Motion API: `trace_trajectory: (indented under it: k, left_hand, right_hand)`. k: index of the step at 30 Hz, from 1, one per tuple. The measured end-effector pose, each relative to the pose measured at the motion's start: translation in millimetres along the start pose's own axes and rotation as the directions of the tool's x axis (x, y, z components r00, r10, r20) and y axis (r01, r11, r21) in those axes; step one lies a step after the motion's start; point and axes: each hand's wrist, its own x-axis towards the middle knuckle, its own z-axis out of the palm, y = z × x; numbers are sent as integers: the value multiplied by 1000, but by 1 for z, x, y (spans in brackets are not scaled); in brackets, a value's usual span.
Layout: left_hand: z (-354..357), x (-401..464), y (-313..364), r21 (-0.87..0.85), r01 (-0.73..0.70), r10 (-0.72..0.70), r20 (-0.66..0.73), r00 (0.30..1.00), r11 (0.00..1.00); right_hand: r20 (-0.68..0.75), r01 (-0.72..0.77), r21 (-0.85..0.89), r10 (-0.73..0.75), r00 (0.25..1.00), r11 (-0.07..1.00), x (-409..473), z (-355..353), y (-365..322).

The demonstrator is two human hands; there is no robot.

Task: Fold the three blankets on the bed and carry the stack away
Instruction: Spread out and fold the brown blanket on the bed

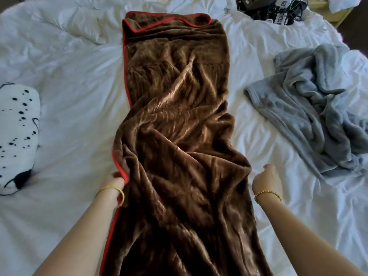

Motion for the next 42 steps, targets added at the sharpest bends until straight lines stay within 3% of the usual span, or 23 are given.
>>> trace_trajectory:
  k: [2,5,7,10,13,16,18,20,25,27,29,31,33,36,39,42]
  left_hand:
    - [9,-5,-9,76,24,-35,136,990,997]
    - [11,-12,-3,144,-20,-5,177,984,989]
    - [8,-15,4,196,-42,2,197,980,980]
    - [5,-21,11,215,-65,13,238,971,975]
    - [-9,-27,11,121,-36,-1,290,957,992]
    - [-22,-26,4,143,4,-44,283,958,990]
    - [-19,-23,0,141,-9,-22,216,976,990]
    - [-10,-21,-1,134,-61,39,158,987,989]
    - [1,-14,0,44,-70,69,17,997,997]
    - [-7,-9,-4,108,-99,109,-93,990,989]
    - [-16,-4,-5,129,-160,188,-243,952,979]
    - [-16,0,-2,97,-216,235,-290,928,972]
    - [-6,2,1,87,-184,201,-253,946,979]
    - [3,-4,-13,17,-62,64,-167,984,998]
    - [-7,-26,-47,-72,12,0,164,986,997]
    - [-26,-47,-73,94,31,-62,355,933,995]
  right_hand:
    - [-39,183,-20,-184,982,983,-2,3,-3]
    - [-30,436,-33,-437,899,899,1,9,-27]
    - [38,438,18,-439,898,899,6,14,-47]
    - [235,315,-9,-305,923,949,18,20,-63]
    - [217,230,-6,-223,950,973,28,19,-65]
    - [149,363,-141,-342,928,921,31,19,-63]
    - [241,525,-233,-475,846,818,30,23,-63]
    - [355,606,-304,-503,788,735,30,30,-65]
    - [343,510,-300,-408,846,806,33,37,-66]
    - [288,457,-246,-385,877,855,38,32,-62]
    - [102,340,-60,-333,937,938,43,18,-56]
    - [-59,221,184,-213,975,958,52,5,-51]
    - [-52,109,304,-98,994,946,60,2,-49]
    - [132,-49,421,-8,991,906,56,6,-37]
    - [346,-96,385,-47,937,918,28,12,-7]
    - [532,-134,320,-61,844,938,1,13,22]
